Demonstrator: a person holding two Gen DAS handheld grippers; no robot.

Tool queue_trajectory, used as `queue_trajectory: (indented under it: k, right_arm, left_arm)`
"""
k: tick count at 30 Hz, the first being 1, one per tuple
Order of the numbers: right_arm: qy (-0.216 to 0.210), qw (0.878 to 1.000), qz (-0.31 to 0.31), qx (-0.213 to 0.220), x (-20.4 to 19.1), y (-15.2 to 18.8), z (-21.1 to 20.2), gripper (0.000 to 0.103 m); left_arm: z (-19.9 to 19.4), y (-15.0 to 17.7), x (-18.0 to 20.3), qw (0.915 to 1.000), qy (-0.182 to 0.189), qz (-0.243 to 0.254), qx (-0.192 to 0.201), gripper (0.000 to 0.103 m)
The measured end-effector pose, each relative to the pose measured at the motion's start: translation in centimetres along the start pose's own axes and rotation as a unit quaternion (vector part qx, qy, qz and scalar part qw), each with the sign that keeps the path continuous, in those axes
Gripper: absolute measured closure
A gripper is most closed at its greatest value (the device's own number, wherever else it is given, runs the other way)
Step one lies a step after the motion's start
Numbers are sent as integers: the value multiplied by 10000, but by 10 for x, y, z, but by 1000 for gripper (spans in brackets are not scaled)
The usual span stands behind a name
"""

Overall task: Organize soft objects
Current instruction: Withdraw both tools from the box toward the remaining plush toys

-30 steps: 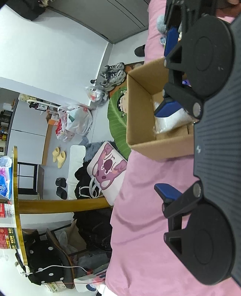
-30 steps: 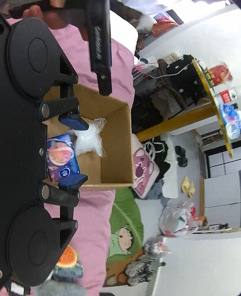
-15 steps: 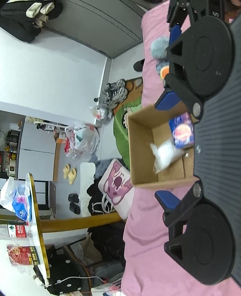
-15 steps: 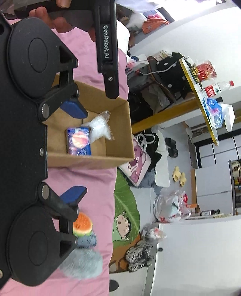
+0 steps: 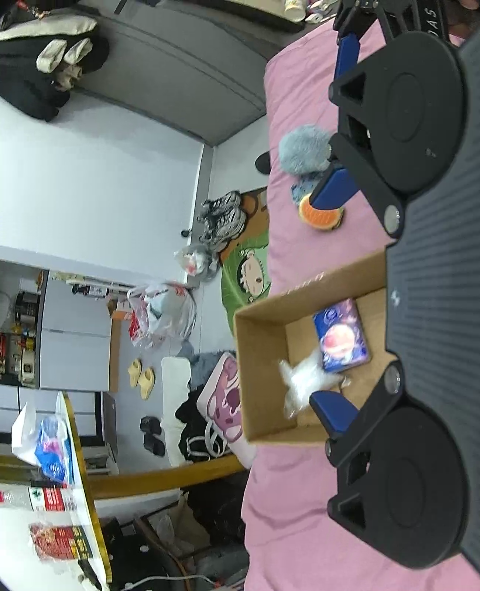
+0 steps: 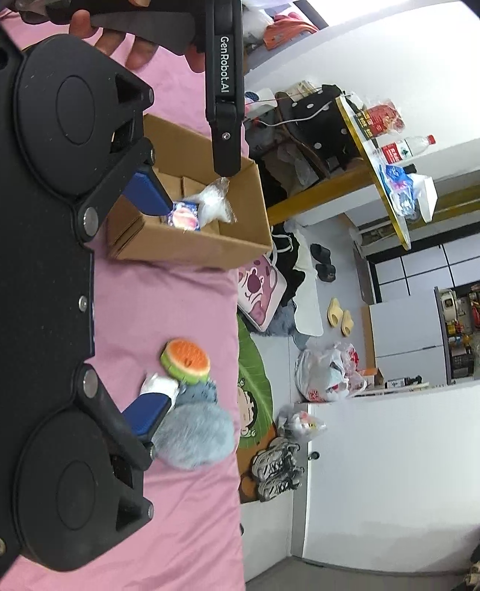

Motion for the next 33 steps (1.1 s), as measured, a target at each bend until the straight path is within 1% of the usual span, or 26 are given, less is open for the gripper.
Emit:
queue_trajectory:
  k: [2,6,8,11,14,17,20,22,24,28,32,33]
  right_arm:
    - [-29,10000,68,5,8,5,-5,0]
    - [49,9999,126,54,24,14,-15,0]
    - [65,9998,175,52,31,18,-18,0]
    - [127,9996,243,49,42,25,-22,0]
    - [194,9991,364,54,52,34,-24,0]
    - [340,9982,497,72,58,46,-27,0]
    - [447,9977,498,88,64,56,-29,0]
    - [522,9970,565,119,69,61,-31,0]
    - [559,9964,618,163,73,64,-32,2]
    - [740,9949,672,130,81,68,-29,12]
    - [809,9936,784,-7,89,71,-21,25]
    - [811,9932,830,-29,92,71,-20,27]
  left_arm:
    - [-2,4,9,9999,7,106,20,0]
    - [-5,10,26,9992,-29,409,-32,0]
    - [-7,15,34,9983,-80,585,-22,0]
    - [-10,23,43,9974,-176,700,-23,0]
    - [-10,28,46,9971,-231,717,-67,0]
    - [-9,33,46,9976,-328,598,-76,0]
    - [-8,36,52,9964,-519,676,15,0]
    - [-8,37,57,9961,-493,725,94,0]
    - [-6,39,61,9965,-475,682,88,0]
    - [0,40,73,9961,-423,751,190,0]
    - [16,38,91,9964,-246,802,130,3]
    - [19,37,94,9963,-214,815,145,3]
Point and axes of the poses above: each gripper's, at about its wrist camera, not at the fingertips, and z roughly the way its jaws point, x to its right, y to its underside, the point moved 1 cm from there along z, roughly the way its jaws point, and after that the axes turned 4 degrees about x, right-handed, at the moved point
